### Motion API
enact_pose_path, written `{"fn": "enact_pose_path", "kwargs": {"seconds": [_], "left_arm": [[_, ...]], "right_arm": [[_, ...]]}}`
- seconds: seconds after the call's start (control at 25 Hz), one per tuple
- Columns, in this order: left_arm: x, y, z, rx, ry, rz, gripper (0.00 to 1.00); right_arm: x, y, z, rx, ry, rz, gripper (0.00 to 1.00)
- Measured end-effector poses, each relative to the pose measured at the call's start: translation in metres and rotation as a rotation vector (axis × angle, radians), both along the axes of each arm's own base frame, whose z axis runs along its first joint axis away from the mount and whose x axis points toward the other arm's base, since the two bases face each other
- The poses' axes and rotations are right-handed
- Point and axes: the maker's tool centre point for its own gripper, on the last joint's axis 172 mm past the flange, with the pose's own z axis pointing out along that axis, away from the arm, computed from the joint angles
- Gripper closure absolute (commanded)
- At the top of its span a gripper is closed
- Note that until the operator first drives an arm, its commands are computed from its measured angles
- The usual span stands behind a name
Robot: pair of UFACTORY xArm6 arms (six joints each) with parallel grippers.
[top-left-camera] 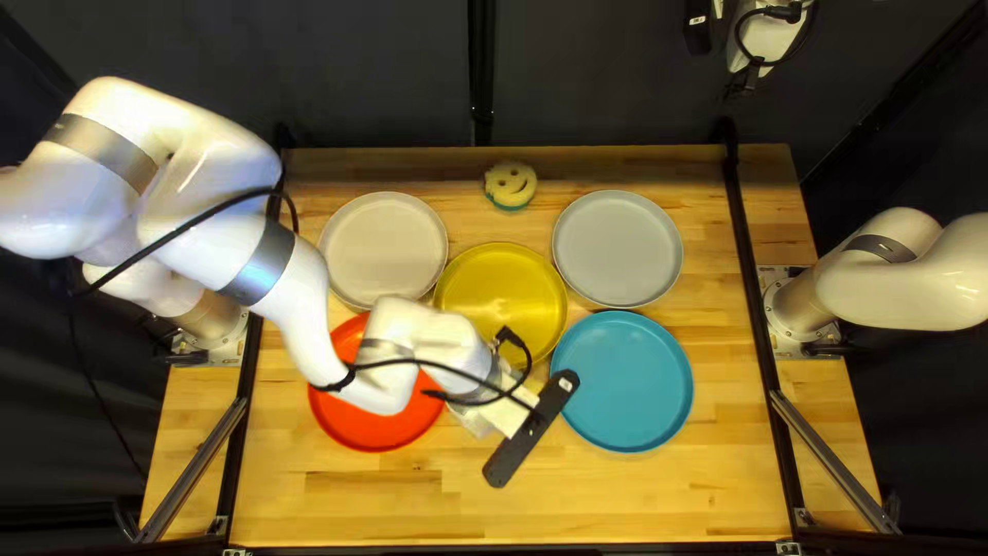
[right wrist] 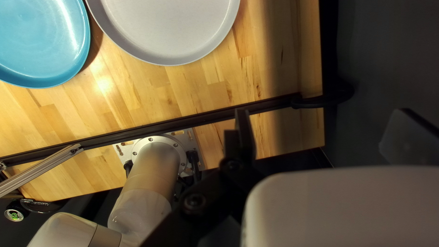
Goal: Pick up sponge and scrub the plate
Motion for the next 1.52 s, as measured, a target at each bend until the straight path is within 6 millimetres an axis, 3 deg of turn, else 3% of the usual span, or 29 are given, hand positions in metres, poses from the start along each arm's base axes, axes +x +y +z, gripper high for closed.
{"fn": "enact_pose_path", "kwargs": {"seconds": [0.16,0.2,0.24,0.28,0.68,0.88,1.2,1.52], "left_arm": [[-0.006,-0.001,-0.005,-0.009,0.006,0.007,1.0],[-0.008,-0.001,-0.006,-0.012,0.007,0.01,0.83],[-0.009,0.0,-0.007,-0.015,0.008,0.013,0.14],[-0.009,0.0,-0.008,-0.019,0.007,0.015,0.0],[-0.01,0.004,-0.007,-0.033,-0.007,0.036,0.0],[-0.013,0.019,-0.001,-0.028,-0.01,0.058,0.0],[-0.021,0.076,0.018,-0.016,0.003,0.094,0.0],[-0.058,0.165,0.043,-0.018,0.037,0.143,0.0]], "right_arm": [[0.0,0.0,0.0,0.0,0.0,0.0,0.0],[0.0,0.0,0.0,0.0,0.0,0.0,0.0],[0.0,0.0,0.0,0.0,0.0,0.0,0.0],[0.0,0.0,0.0,0.0,0.0,0.0,0.0],[0.0,0.0,0.0,0.0,0.0,0.0,0.0],[0.0,0.0,0.0,0.0,0.0,0.0,0.0],[0.0,0.0,0.0,0.0,0.0,0.0,0.0],[0.0,0.0,0.0,0.0,0.0,0.0,0.0]]}}
